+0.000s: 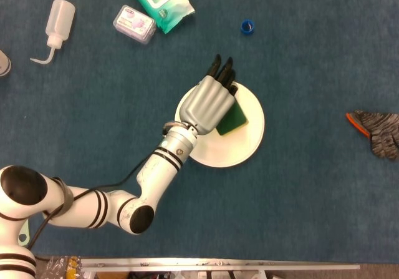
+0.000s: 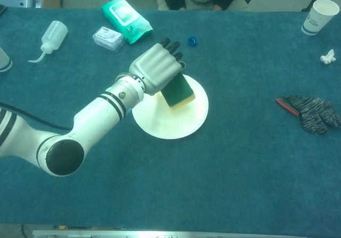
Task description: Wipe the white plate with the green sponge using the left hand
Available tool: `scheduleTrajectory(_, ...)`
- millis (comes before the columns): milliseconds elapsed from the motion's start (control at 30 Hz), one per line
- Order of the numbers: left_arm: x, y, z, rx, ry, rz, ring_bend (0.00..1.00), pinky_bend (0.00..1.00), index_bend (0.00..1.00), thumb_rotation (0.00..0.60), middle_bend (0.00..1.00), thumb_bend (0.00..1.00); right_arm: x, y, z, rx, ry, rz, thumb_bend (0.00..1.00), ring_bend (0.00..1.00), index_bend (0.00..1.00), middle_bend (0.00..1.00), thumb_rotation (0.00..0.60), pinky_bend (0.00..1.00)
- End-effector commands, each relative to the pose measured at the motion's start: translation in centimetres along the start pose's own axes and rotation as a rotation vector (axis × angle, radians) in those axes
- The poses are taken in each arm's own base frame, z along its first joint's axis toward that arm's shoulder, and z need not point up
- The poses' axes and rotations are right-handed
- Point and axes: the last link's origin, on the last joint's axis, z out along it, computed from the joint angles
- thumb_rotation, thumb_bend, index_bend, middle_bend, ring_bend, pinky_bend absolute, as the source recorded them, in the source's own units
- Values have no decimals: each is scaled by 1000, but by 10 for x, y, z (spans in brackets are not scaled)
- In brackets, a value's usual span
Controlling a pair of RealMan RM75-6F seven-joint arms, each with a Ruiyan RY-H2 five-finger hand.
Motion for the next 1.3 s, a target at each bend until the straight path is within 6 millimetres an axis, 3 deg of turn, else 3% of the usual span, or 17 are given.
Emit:
scheduleTrajectory(33,-7,-8,-7,17,-54,87,6,73,570,600,165,328,-1,0,0,2,-1,1,388,243,389,394,600,450)
scheduleTrajectory(567,-11,-24,-15,123,-119,290,6,73,569,600,163,329,-3,-5,-1,15,-10,4,388,242,389,394,600,450)
scheduleTrajectory(1300,-10,0,-9,99,-95,301,6,73,569,600,162,329,-3,-3,0,7,-6,2,388,243,389,394,600,450)
